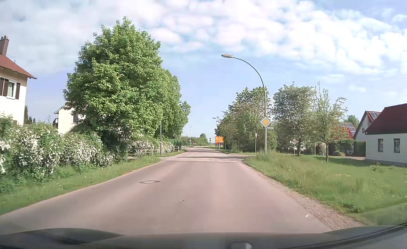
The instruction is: Follow the waypoints while adhering to traffic rules and regulations
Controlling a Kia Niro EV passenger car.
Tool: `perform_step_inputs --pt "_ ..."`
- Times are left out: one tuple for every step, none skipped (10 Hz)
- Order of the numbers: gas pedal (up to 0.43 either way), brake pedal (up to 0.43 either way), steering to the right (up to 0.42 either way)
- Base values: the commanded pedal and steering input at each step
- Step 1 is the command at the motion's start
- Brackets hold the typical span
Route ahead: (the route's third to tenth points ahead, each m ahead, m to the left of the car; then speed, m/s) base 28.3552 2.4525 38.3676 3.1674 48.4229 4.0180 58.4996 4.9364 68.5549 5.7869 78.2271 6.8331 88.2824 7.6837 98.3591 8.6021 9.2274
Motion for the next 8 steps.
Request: perform_step_inputs --pt "0.157 0.000 -0.005" --pt "0.157 0.000 -0.005" --pt "0.157 0.000 -0.005" --pt "0.150 0.000 -0.006" --pt "0.138 0.000 -0.006" --pt "0.138 0.000 -0.006" --pt "0.138 0.000 -0.006" --pt "0.138 0.000 -0.006"
